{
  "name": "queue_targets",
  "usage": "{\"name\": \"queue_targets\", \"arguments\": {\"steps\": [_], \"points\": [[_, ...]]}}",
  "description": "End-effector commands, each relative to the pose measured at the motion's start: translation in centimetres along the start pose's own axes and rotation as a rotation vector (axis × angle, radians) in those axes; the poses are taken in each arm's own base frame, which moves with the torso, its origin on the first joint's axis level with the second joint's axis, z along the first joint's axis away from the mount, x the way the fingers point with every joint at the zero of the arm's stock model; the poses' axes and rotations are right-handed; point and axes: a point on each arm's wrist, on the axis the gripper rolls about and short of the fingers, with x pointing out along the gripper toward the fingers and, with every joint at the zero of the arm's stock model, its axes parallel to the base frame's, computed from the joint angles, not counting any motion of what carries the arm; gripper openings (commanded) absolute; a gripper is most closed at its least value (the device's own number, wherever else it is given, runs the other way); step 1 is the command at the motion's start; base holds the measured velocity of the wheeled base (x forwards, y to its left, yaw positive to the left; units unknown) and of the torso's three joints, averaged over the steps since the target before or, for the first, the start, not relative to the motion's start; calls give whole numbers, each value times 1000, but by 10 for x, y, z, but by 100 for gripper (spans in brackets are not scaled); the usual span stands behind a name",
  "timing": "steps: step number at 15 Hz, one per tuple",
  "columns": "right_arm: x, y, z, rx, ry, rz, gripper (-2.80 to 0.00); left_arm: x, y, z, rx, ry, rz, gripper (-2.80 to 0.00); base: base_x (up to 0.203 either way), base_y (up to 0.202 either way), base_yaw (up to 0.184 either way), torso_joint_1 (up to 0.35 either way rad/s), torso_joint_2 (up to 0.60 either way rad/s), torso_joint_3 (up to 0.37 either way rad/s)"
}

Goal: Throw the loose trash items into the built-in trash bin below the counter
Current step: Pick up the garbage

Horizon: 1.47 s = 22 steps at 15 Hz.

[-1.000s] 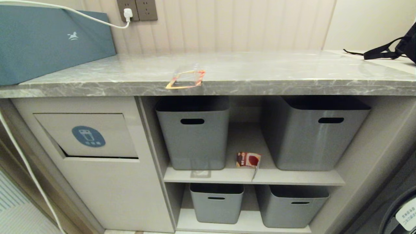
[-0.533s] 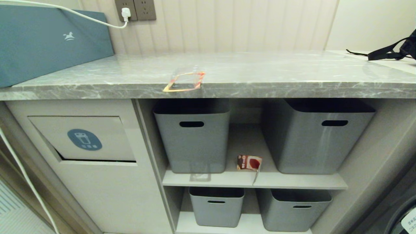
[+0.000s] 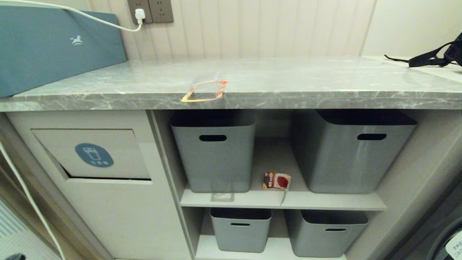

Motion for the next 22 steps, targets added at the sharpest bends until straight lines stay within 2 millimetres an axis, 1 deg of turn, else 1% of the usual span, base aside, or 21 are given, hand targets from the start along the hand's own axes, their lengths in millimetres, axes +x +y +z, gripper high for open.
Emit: {"name": "queue_targets", "arguments": {"steps": [1, 2, 3, 4, 6, 8, 10, 12, 14, 16, 17, 19, 20, 22], "points": [[0, 0, 0, -1, -1, 1, -280, 58, 16, 37, -44, 115, -71, -280, 0, 0, 0, 0, 0, 0], [0, 0, 0, -1, -2, 1, -280, 74, 22, 66, -57, 57, -98, -280, 0, 0, 0, 0, 0, 0], [0, 0, 0, -1, -2, 1, -280, 93, 27, 87, -73, 29, -135, -280, 0, 0, 0, 0, 0, 0], [0, 0, 0, -1, -1, 1, -280, 110, 31, 99, -85, 18, -169, -280, 0, 0, 0, 0, 0, 0], [0, 0, 0, -1, -1, 1, -280, 138, 32, 109, -86, 24, -245, -280, 0, 0, 0, 0, 0, 0], [0, 0, 0, -1, -1, 1, -280, 155, 31, 117, -65, 2, -324, -280, 0, 0, 0, 0, 0, 0], [0, 0, 0, -1, -2, 1, -280, 162, 29, 122, 17, -24, -352, -280, 0, 0, 0, 0, 0, 0], [0, 0, 0, -1, -1, 2, -280, 162, 24, 124, 154, -62, -387, -280, 0, 0, 0, 0, 0, 0], [0, 0, 0, -1, -1, 1, -280, 160, 10, 134, 143, -117, -480, -280, 0, 0, 0, 0, 0, 0], [0, 0, 0, -1, -1, 1, -280, 159, 3, 143, -2, -145, -529, -280, 0, 0, 0, 0, 0, 0], [0, 0, 0, -1, -1, 1, -280, 161, 2, 143, 2, -152, -530, -280, 0, 0, 0, 0, 0, 0], [0, 0, 0, -1, -1, 1, -280, 169, 1, 142, 148, -180, -520, -280, 0, 0, 0, 0, 0, 0], [0, 0, 0, -1, -1, 1, -280, 176, 1, 142, 234, -192, -515, 0, 0, 0, 0, 0, 0, 0], [0, 0, 0, -1, -2, 1, -280, 184, 0, 144, 368, -225, -544, 0, 0, 0, 0, 0, 0, 0]]}}
